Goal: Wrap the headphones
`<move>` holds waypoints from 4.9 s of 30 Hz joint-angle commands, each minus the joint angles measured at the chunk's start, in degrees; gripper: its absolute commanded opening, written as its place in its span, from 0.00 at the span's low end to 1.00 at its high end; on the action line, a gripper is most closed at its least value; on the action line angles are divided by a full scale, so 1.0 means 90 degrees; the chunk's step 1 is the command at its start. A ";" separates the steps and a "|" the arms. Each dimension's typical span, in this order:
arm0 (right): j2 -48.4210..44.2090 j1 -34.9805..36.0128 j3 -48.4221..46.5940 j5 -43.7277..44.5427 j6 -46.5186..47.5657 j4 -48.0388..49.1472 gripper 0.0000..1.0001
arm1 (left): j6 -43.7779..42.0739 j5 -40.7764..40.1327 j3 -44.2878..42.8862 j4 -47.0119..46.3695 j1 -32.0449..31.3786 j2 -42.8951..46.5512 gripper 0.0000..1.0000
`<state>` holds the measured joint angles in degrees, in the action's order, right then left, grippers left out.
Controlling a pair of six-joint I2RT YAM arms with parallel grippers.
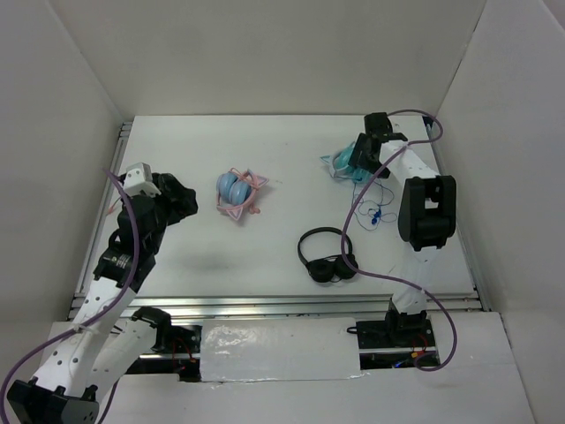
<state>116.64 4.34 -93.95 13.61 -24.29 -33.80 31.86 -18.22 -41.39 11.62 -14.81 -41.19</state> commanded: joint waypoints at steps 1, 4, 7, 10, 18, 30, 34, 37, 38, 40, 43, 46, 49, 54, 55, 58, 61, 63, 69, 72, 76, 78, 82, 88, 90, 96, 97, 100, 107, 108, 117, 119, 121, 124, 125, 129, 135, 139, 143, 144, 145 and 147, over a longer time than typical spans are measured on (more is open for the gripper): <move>0.0233 -0.0101 -0.0234 0.0031 0.0228 0.0172 0.85 | -0.0024 -0.0075 -0.0196 -0.0324 -0.0005 -0.0023 0.99; 0.0370 -0.0062 -0.0273 0.0080 0.0326 0.0327 0.86 | -0.0033 -0.0037 -0.0167 -0.0382 -0.0005 -0.0003 0.99; 0.0468 -0.0043 -0.0420 0.0090 0.0365 0.0221 0.81 | 0.0005 0.0080 -0.0187 -0.0382 0.0005 0.0016 0.99; 0.0409 -0.0043 -0.0362 0.0051 0.0463 0.0395 0.57 | -0.0024 0.0246 -0.0196 -0.0421 -0.0005 0.0026 0.99; -0.0740 0.0269 0.0719 0.0021 0.1048 0.1294 0.22 | -0.0442 0.1123 -0.0216 -0.0674 0.0005 -0.0247 0.99; -0.3994 0.1450 0.4459 -0.1472 0.2033 0.5138 0.13 | 0.0034 0.4551 -0.0831 -0.2041 -0.0317 -0.2424 0.99; -0.4706 0.1920 0.5106 -0.1620 0.2357 0.5814 0.14 | 0.0084 0.5295 -0.0938 -0.2668 -0.0658 -0.2893 0.99; -0.4912 0.2125 0.5253 -0.1299 0.2075 0.5943 0.14 | -0.0014 0.5120 -0.1114 -0.2658 -0.1068 -0.3030 0.99; -0.5039 0.2222 0.5283 -0.1152 0.1929 0.6001 0.14 | -0.0053 0.5072 -0.1124 -0.2745 -0.1282 -0.3060 0.99; -0.5186 0.2515 0.5322 -0.0878 0.1762 0.6090 0.13 | -0.0092 0.4779 -0.1241 -0.2727 -0.1469 -0.3215 0.99; -0.5313 0.2973 0.5225 -0.0049 0.1460 0.6041 0.13 | -0.0180 0.4321 -0.1494 -0.2396 -0.1733 -0.3421 0.99; -0.5343 0.3306 0.5020 0.0625 0.1060 0.5720 0.13 | -0.0190 0.3950 -0.1583 -0.2326 -0.1889 -0.3480 0.99; -0.5362 0.3540 0.4727 0.1309 0.0328 0.5095 0.13 | -0.0025 0.3501 -0.1544 -0.2394 -0.2007 -0.3519 0.99; -0.5518 0.3961 0.4746 0.2071 -0.0551 0.4684 0.13 | 0.0074 0.3011 -0.1515 -0.2394 -0.2143 -0.3442 0.99; -0.5528 0.4000 0.4717 0.2130 -0.0649 0.4625 0.13 | 0.0093 0.2904 -0.1486 -0.2443 -0.2192 -0.3412 0.99; -0.5616 0.4156 0.4687 0.2102 -0.0962 0.4479 0.13 | 0.0171 0.2649 -0.1300 -0.2705 -0.2222 -0.3265 0.99; -0.5597 0.4488 0.4678 0.2295 -0.1157 0.4430 0.13 | 0.0220 0.2717 -0.1086 -0.3076 -0.2222 -0.3148 0.99; -0.5529 0.4684 0.4629 0.2472 -0.1392 0.4352 0.13 | 0.0298 0.2815 -0.0920 -0.3301 -0.2222 -0.3119 0.98; -0.5499 0.4889 0.4570 0.2503 -0.1988 0.4478 0.08 | 0.0337 0.2796 -0.0929 -0.3371 -0.2222 -0.3187 0.78; -0.5470 0.4918 0.4541 0.2521 -0.2329 0.4342 0.03 | 0.0406 0.2815 -0.0890 -0.3487 -0.2222 -0.3187 0.52; -0.5362 0.4928 0.4414 0.2599 -0.2681 0.4060 0.03 | 0.0435 0.2854 -0.0841 -0.3595 -0.2222 -0.3177 0.19; -0.5304 0.4938 0.4365 0.2522 -0.2498 0.4097 0.13 | 0.0396 0.2796 -0.0870 -0.3527 -0.2232 -0.3168 0.02; -0.5391 0.4996 0.4443 0.2054 -0.1668 0.4605 0.52 | 0.0328 0.2640 -0.0870 -0.3683 -0.2232 -0.3109 0.00; -0.5840 0.4870 0.4511 0.1116 -0.0027 0.4811 1.00 | -0.0344 0.2181 -0.1728 -0.3373 -0.2222 -0.3128 0.00; -0.5938 0.4831 0.4570 0.1017 0.0335 0.4791 1.00 | -0.0463 0.2151 -0.2292 -0.3118 -0.2222 -0.3216 0.00; -0.7097 0.4743 0.5301 0.0676 0.1165 0.4908 1.00 | -0.0717 0.2092 -0.3057 -0.2951 -0.2027 -0.3392 0.00; -0.7294 0.4714 0.5592 0.0608 0.1301 0.4927 1.00 | -0.0708 0.2199 -0.3125 -0.2961 -0.1882 -0.3402 0.00; -0.7958 0.4411 0.6042 0.0334 0.1858 0.4859 1.00 | -0.0766 0.2249 -0.3545 -0.2825 -0.1676 -0.3421 0.00; -0.8449 0.3191 0.6923 -0.2505 0.4190 0.4977 1.00 | -0.0688 0.3507 -0.5065 -0.2766 -0.1255 -0.3616 0.00; -0.8274 0.3064 0.6885 -0.2634 0.4280 0.4889 1.00 | -0.0688 0.3944 -0.5330 -0.2562 -0.1226 -0.3791 0.00; -0.5599 0.2009 0.5725 -0.3659 0.4428 0.5172 1.00 | -0.0278 0.5568 -0.7988 -0.1799 -0.0992 -0.4730 0.00; -0.4925 0.1891 0.5354 -0.3884 0.4282 0.5113 1.00 | -0.0152 0.5802 -0.8340 -0.1760 -0.0933 -0.4847 0.00; -0.4370 0.1794 0.5157 -0.3866 0.4077 0.5288 1.00 | -0.0034 0.5978 -0.8555 -0.1798 -0.0884 -0.4886 0.00; -0.3871 0.1628 0.4893 -0.3553 0.3667 0.5774 1.00 | 0.0171 0.6387 -0.8731 -0.1808 -0.0748 -0.4877 0.00; -0.3762 0.1550 0.4805 -0.3785 0.3608 0.5864 0.97 | 0.0210 0.6505 -0.8703 -0.1857 -0.0718 -0.4848 0.00; -0.3156 0.1227 0.4278 -0.4577 0.3403 0.5574 0.57 | 0.0425 0.7072 -0.8118 -0.2315 -0.0581 -0.4555 0.00; -0.3300 0.0739 0.4422 -0.5155 0.3130 0.5463 0.00 | -0.0177 0.8155 -0.7260 -0.2230 -0.0454 -0.4155 0.00; -0.3750 0.0485 0.4162 -0.4823 0.3314 0.4569 0.00 | -0.1194 0.8879 -0.6097 -0.1849 -0.0619 -0.3930 0.00; -0.3995 0.0494 0.3390 -0.4121 0.3402 0.3357 0.00 | -0.2386 0.8927 -0.4694 -0.1339 -0.0981 -0.3910 0.00; -0.4063 0.0485 0.3243 -0.3974 0.3364 0.3210 0.00 | -0.2426 0.8890 -0.4447 -0.1378 -0.1030 -0.3929 0.00; -0.4083 0.0485 0.2942 -0.3750 0.3344 0.2929 0.00 | -0.2513 0.8870 -0.4251 -0.1437 -0.1146 -0.3968 0.00; -0.4141 0.0504 0.2609 -0.3603 0.3256 0.2460 0.00 | -0.2689 0.8696 -0.3772 -0.1360 -0.1245 -0.4027 0.00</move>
<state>83.11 8.62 -64.49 -23.31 5.54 -3.68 14.70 58.94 -77.93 1.30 -24.64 -77.52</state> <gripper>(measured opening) 0.008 0.446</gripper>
